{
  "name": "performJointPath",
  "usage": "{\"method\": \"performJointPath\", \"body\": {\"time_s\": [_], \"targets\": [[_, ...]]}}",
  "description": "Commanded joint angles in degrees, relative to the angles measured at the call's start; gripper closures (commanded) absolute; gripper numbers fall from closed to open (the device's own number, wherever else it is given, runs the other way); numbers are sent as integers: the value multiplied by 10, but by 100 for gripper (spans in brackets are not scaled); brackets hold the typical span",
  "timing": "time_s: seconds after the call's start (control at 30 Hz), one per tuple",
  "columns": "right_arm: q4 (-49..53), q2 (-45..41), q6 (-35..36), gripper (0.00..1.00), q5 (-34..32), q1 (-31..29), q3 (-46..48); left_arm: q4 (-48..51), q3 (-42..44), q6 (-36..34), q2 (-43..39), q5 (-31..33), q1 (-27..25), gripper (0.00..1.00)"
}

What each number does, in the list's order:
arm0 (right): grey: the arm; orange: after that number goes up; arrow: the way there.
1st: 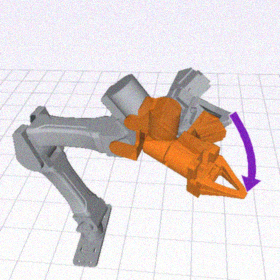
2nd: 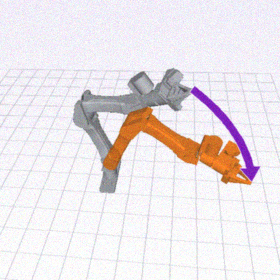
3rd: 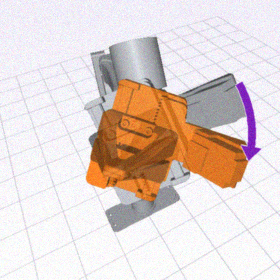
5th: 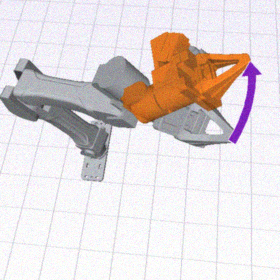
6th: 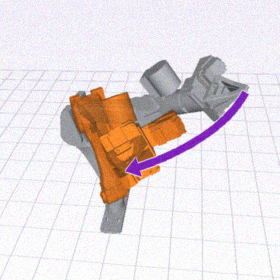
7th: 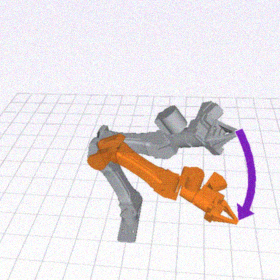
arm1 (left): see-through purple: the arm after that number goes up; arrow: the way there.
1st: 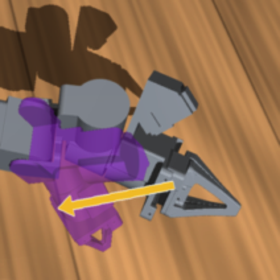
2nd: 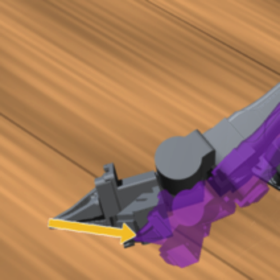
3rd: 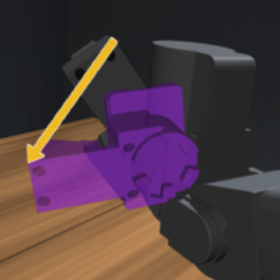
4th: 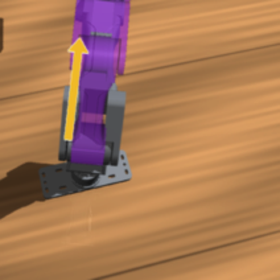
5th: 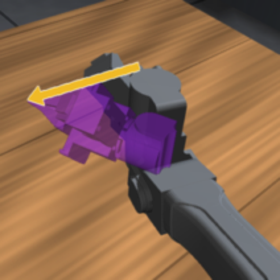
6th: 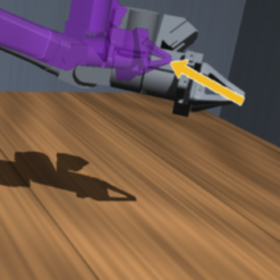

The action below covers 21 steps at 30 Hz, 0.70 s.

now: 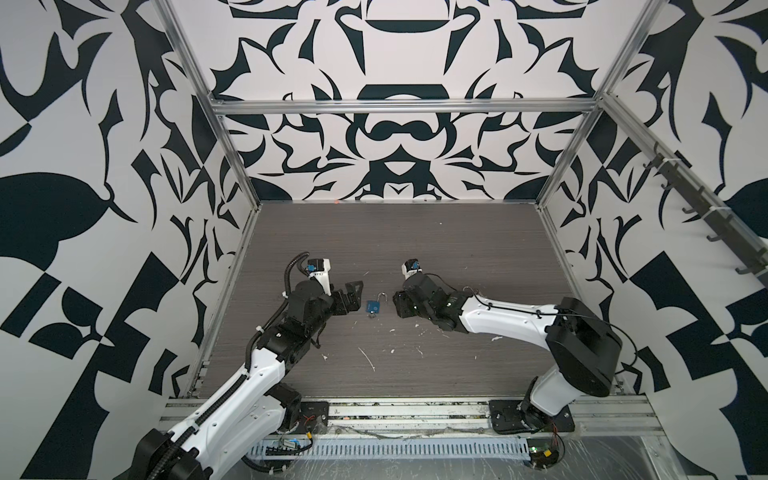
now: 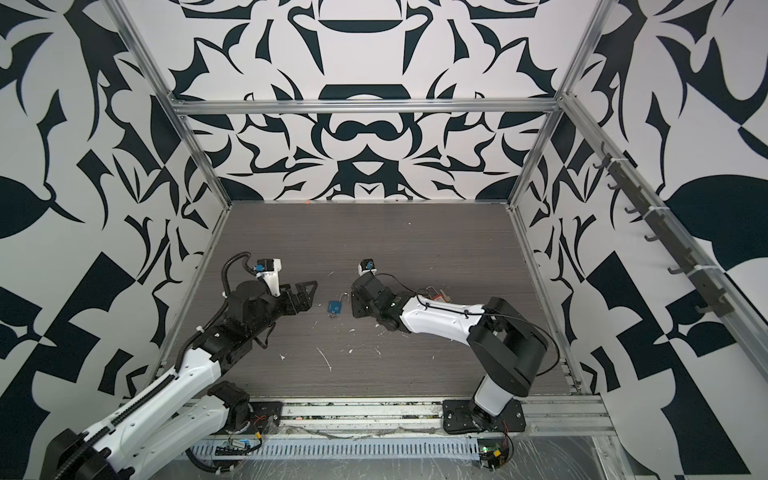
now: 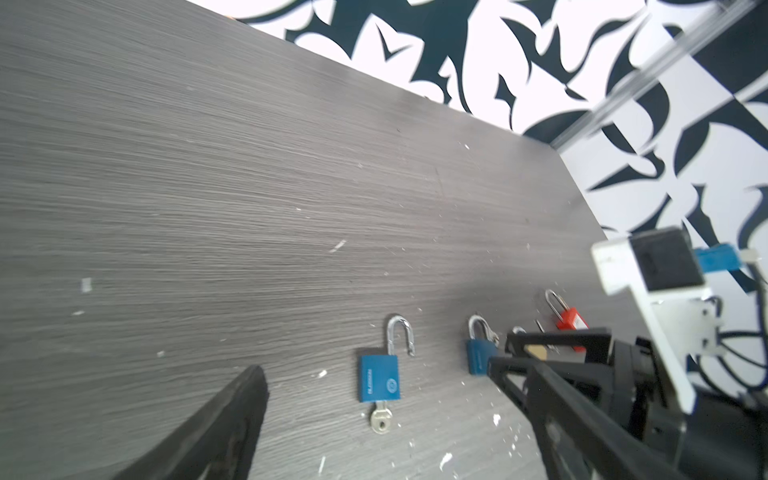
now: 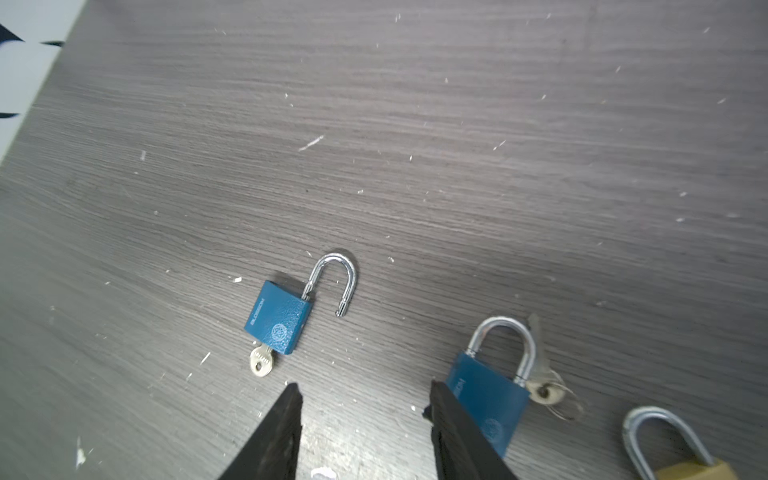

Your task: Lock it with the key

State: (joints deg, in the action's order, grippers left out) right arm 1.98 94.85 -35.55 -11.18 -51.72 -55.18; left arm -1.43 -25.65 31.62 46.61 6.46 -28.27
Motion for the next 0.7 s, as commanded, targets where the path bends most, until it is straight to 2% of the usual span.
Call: {"method": "performJointPath", "body": {"time_s": [0.0, 0.13, 0.33, 0.5, 0.67], "targets": [[31, 19, -3, 46, -31, -7, -47, 8, 19, 40, -13, 60, 5, 0], [42, 51, -14, 46, -38, -18, -79, 17, 19, 63, -12, 50, 4, 0], [126, 118, -55, 44, -36, -37, -169, 9, 31, 35, -44, -3, 5, 0], [165, 160, -79, 41, -43, -62, -221, 22, 36, 38, -85, -10, 5, 0], [188, 192, -92, 36, -43, -72, -252, 41, 31, 26, -88, -38, 5, 0]]}}
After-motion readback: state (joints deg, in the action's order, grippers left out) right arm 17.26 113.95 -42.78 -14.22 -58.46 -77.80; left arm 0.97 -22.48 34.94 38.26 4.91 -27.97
